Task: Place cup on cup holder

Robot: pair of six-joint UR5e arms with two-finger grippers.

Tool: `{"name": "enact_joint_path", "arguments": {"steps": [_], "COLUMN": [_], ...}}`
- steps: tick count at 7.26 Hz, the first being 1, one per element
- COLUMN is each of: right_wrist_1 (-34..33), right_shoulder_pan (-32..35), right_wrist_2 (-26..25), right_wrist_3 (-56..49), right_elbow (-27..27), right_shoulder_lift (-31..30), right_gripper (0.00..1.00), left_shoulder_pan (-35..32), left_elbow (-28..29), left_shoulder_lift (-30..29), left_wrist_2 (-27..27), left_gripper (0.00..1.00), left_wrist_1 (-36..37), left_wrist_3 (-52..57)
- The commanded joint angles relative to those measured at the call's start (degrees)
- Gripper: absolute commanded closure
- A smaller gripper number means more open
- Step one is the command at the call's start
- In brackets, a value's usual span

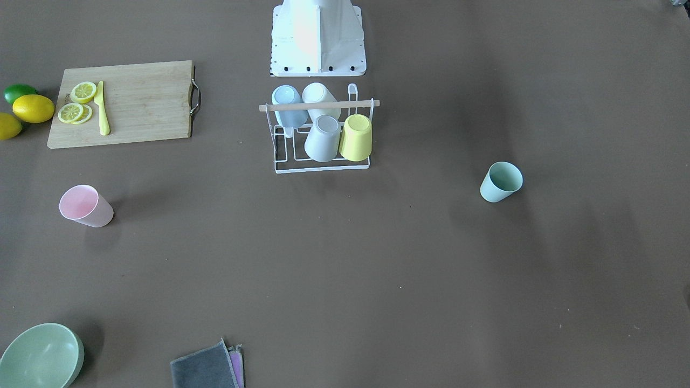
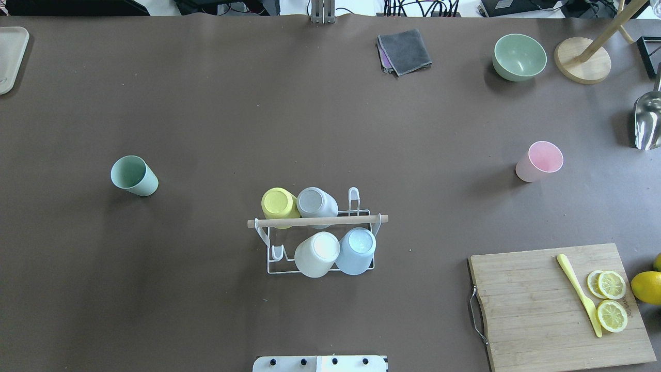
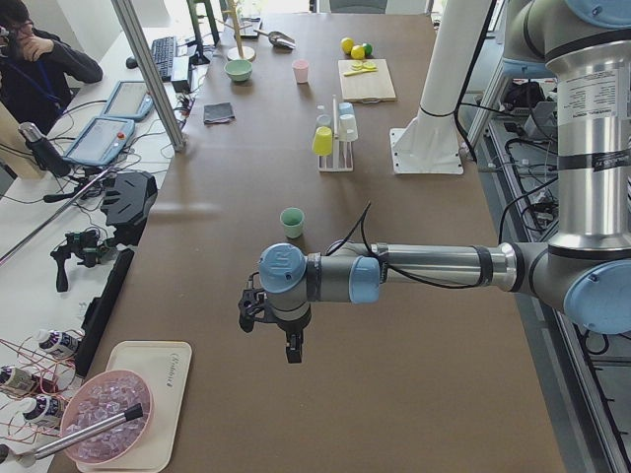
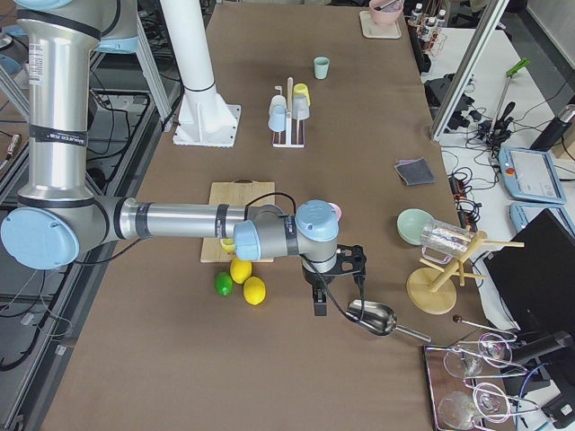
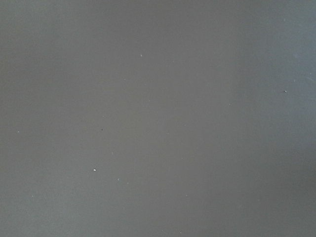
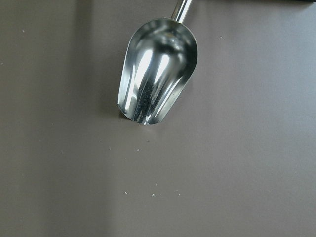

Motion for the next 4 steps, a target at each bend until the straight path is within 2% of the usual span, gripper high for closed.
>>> {"name": "enact_joint_path", "arguments": {"steps": [1, 4], "right_wrist_1": [0.0, 0.1], "right_shoulder_pan": [0.0, -0.1], "right_wrist_2": [0.2, 0.1], "right_wrist_3": [0.0, 0.0], "right_elbow": [0.1, 0.0], "right_shoulder_lift": [-0.5, -0.5], "right_gripper": [0.00, 0.00], "left_shoulder_pan": [0.0, 0.1], "left_elbow": [-1.0, -0.9], "left_shoulder_lift": [1.7, 1.1], "left_wrist_2": [0.3, 0.0], "left_gripper": [0.02, 0.02], "left_wrist_1": [-1.0, -1.1], "left_wrist_3": [0.0, -0.3]}}
